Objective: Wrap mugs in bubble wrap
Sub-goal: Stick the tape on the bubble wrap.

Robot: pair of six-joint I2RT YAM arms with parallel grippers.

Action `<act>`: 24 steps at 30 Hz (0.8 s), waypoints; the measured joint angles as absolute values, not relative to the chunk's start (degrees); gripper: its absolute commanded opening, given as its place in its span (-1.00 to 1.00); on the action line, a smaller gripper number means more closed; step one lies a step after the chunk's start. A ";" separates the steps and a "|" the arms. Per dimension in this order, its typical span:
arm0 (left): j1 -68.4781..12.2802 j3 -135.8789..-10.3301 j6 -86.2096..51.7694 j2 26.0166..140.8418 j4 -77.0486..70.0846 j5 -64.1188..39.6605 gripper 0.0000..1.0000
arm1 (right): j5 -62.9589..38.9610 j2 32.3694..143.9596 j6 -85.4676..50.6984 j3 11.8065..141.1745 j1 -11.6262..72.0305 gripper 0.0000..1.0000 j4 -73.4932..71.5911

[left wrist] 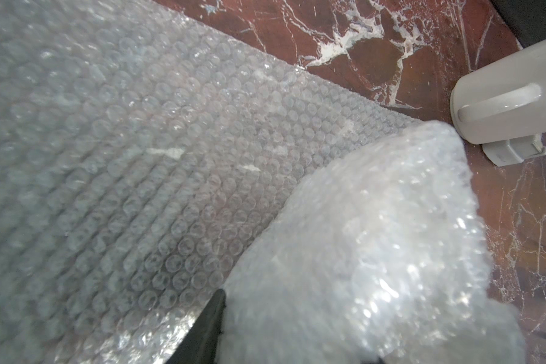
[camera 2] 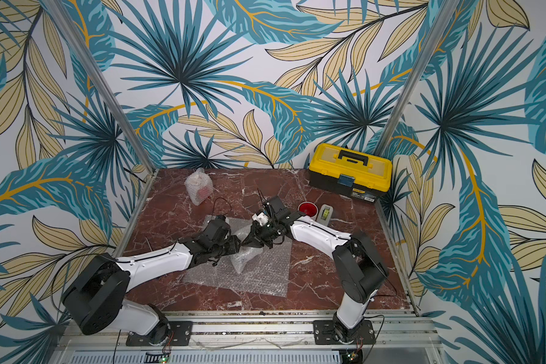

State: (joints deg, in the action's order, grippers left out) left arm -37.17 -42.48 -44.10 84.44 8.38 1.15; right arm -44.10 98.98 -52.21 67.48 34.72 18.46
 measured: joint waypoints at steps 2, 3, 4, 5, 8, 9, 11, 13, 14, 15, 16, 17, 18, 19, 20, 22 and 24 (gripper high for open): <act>-37.17 -42.48 -44.10 84.44 8.40 1.10 -0.04 | -43.79 99.00 -51.92 67.44 34.79 -1.00 18.90; -37.17 -42.48 -44.10 84.44 8.40 1.10 -0.04 | -43.66 99.00 -51.83 67.40 34.83 -1.00 19.11; -37.17 -42.48 -44.10 84.44 8.40 1.08 -0.04 | -43.46 99.00 -51.68 67.37 34.89 -1.00 19.35; -37.17 -42.48 -44.10 84.44 8.40 1.08 -0.04 | -43.31 99.09 -51.53 67.35 34.94 -1.00 19.49; -37.17 -42.48 -44.10 84.44 8.38 1.06 -0.04 | -42.85 99.63 -50.96 67.35 35.03 -1.00 19.59; -37.17 -42.48 -44.10 84.47 8.38 1.06 -0.04 | -42.59 99.88 -50.68 67.33 35.03 -1.00 19.62; -37.17 -42.48 -44.12 84.47 8.38 1.06 -0.04 | -41.78 100.57 -50.02 67.31 35.05 -1.00 19.81; -37.17 -42.48 -44.12 84.47 8.38 1.06 -0.04 | -40.58 101.36 -49.25 67.26 35.05 -1.00 19.92; -37.17 -42.48 -44.12 84.47 8.38 1.06 -0.04 | -39.88 101.84 -48.84 67.26 35.05 -1.00 19.97; -37.17 -42.48 -44.12 84.47 8.36 1.04 -0.04 | -39.42 102.26 -48.45 67.22 35.05 -1.00 19.94; -37.19 -42.48 -44.12 84.47 8.32 1.02 -0.04 | -38.94 102.52 -48.01 67.13 35.07 -1.00 19.81; -37.19 -42.48 -44.12 84.49 8.23 0.99 -0.04 | -38.50 102.56 -47.59 66.98 35.16 -1.00 19.59; -37.21 -42.48 -44.12 84.49 8.21 0.99 -0.04 | -38.04 102.48 -47.18 66.81 35.27 -1.00 19.33; -37.21 -42.48 -44.12 84.49 8.19 0.99 -0.04 | -37.43 102.32 -46.63 66.54 35.40 -1.00 19.00; -37.21 -42.48 -44.12 84.51 8.14 0.95 -0.04 | -36.75 102.15 -46.00 66.17 35.59 -1.00 18.61; -37.26 -42.48 -44.12 84.53 8.03 0.84 -0.04 | -35.18 101.45 -44.45 65.39 35.97 -1.00 17.91; -37.32 -42.48 -44.10 84.53 7.88 0.80 -0.04 | -33.34 100.33 -42.76 64.31 36.34 -1.00 17.19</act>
State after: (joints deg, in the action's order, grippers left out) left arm -37.32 -42.48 -44.10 84.53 7.88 0.80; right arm -33.34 100.33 -42.76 64.31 36.34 17.19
